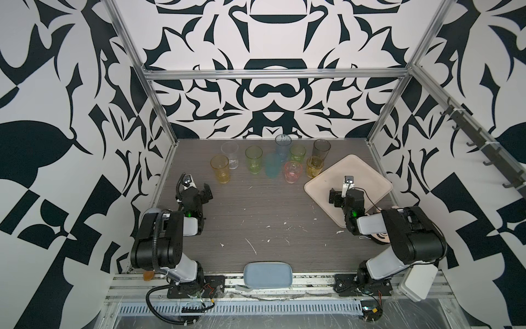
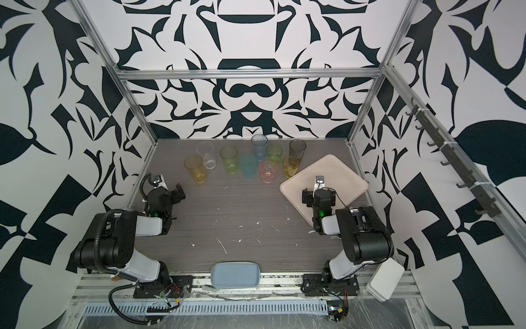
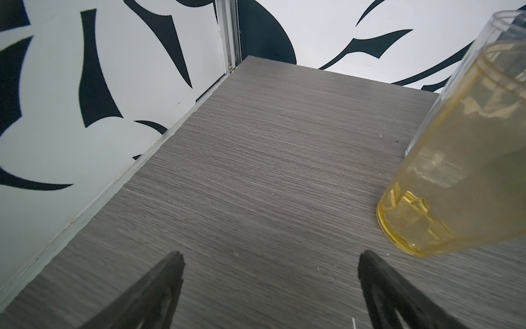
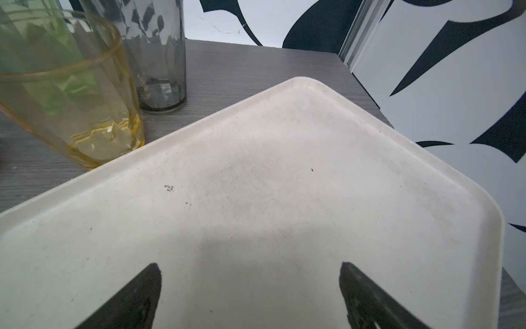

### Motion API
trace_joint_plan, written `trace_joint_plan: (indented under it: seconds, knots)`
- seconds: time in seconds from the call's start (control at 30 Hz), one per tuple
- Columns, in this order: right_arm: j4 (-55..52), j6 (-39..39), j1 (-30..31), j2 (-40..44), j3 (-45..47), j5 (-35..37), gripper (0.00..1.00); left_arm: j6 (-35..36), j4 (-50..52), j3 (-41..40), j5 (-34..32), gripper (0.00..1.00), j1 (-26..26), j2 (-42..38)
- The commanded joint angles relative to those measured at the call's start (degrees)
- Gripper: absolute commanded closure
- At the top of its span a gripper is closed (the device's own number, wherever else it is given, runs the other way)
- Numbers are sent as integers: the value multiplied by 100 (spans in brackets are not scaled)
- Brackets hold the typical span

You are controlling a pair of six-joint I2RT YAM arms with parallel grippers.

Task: Place the glasses into the tray
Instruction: Move the tray to the center of the table.

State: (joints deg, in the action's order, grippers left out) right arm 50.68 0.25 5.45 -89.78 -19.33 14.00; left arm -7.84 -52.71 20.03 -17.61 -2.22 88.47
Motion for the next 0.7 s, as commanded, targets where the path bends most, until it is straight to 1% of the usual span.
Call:
trace_joint_plan:
  seconds: [0.0,0.1,0.2,0.3,0.37,0.43,0.5,0.53,0.57,0.63,0.67]
  knots:
    - [40,78,7,465,-9,97,0,-34,61,-59,-98,1,15,-435]
    - [-477,94,7,1052,-33,185,0,-100,917,45,-107,1,20,-1082]
    - [-1272,237,6,1812,-171,249,0,-383,1657,166,-346,1,42,-1716]
    - [-2614,579,5,2566,-639,199,0,-807,2258,277,-510,1,63,-2326]
    - [-3629,805,4,2882,-1059,58,0,-1277,3241,558,-572,0,72,-2811]
    - [-4356,1022,5,3077,-1406,-121,0,-1638,4117,879,-526,1,83,-3209]
    - [-5068,1474,7,3218,-1745,-238,0,-1977,4701,1102,-401,0,93,-3511]
    - [-5459,1800,0,3274,-1933,-535,0,-2050,4908,1185,-239,1,96,-3635]
    - [-5772,1895,6,3320,-2102,-865,0,-2106,5148,1273,-106,1,93,-3749]
    - [-6011,1860,4,3407,-2223,-1600,0,-2328,5718,1497,-125,1,93,-3945]
    - [-6066,1904,4,3455,-2232,-1813,2,-2480,5968,1586,-178,1,89,-4041]
